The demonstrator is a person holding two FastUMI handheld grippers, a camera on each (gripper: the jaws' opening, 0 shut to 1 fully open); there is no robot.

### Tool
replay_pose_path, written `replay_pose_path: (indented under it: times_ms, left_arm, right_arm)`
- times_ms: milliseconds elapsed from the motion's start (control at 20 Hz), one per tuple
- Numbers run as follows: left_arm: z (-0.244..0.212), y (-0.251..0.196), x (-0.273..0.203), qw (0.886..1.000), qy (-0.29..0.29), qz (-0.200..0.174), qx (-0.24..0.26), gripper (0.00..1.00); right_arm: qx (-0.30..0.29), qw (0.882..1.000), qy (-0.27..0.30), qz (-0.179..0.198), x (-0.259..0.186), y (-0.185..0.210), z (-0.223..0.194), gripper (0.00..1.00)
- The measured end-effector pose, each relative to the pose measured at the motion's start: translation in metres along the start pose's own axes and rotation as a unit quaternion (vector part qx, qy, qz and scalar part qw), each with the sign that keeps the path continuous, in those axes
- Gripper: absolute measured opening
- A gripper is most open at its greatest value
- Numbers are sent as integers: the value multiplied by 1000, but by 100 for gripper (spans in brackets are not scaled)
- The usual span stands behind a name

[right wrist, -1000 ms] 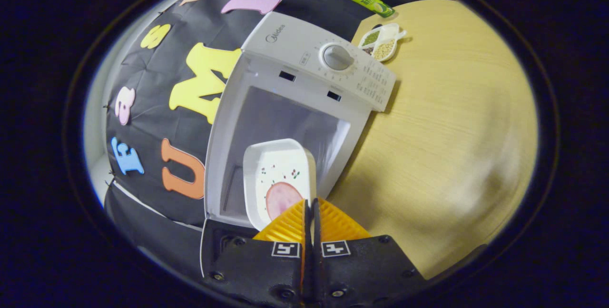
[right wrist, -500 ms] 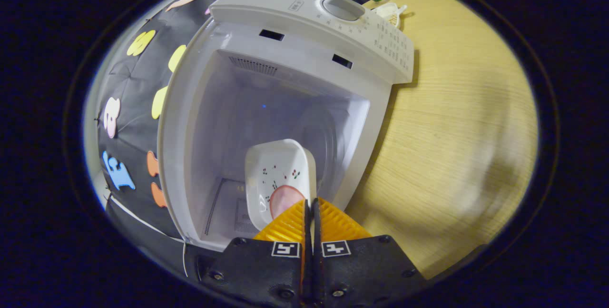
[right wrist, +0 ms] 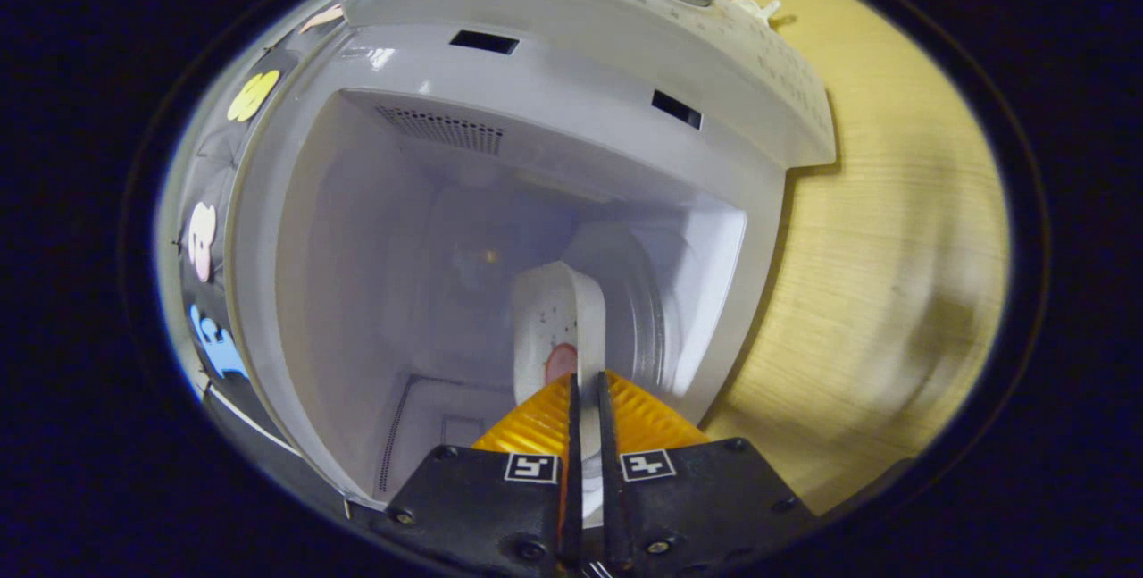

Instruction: Open the microwave oven with the left hand, put the food in, and close the microwave oven.

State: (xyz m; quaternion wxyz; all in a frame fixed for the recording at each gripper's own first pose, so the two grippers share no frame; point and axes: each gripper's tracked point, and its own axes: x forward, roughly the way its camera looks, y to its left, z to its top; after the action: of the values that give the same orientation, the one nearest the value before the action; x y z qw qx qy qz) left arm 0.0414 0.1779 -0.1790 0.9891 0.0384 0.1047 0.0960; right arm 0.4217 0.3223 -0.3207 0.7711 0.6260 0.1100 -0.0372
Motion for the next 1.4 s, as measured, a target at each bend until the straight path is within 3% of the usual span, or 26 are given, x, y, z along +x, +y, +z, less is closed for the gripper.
replay_pose_path:
  times_ms: [200,250,300,400,600,650,700,750,950,1300,1350,1400]
  left_arm:
    - [7,-1,2,1000,-8,0,4,95]
    - [11,0,1,1000,-11,0,3,95]
    - [13,1,0,1000,-12,1,3,95]
    - [21,2,-1,1000,-17,3,1,95]
    - [37,-6,-4,1000,-26,-9,1,95]
    - [45,-10,-5,999,-32,-15,0,95]
    - [54,-12,-6,999,-40,-19,-1,95]
    - [63,-14,-7,999,-49,-22,-3,95]
    - [85,-32,-15,996,-68,-50,-15,95]
    - [99,-45,-30,994,-77,-76,-28,95]
    - [100,-44,-31,994,-77,-77,-32,95]
    - [99,-44,-32,993,-78,-76,-35,95]
  right_arm:
    - [-30,998,-22,45,-16,24,11,38]
    - [-48,997,-27,51,-20,28,14,55]
    - [-66,996,-30,51,-26,31,14,64]
    - [-101,993,-29,52,-40,36,19,98]
    - [-212,976,-26,42,-77,45,28,98]
    - [-232,972,-21,41,-86,48,31,86]
    - [-251,967,-14,46,-98,53,31,98]
    - [-276,960,-7,50,-108,57,33,98]
    - [-358,932,21,56,-158,69,54,100]
    - [-486,873,-7,41,-249,89,143,100]
    - [-504,863,-14,35,-261,92,157,89]
    - [-520,853,-20,35,-275,95,169,100]
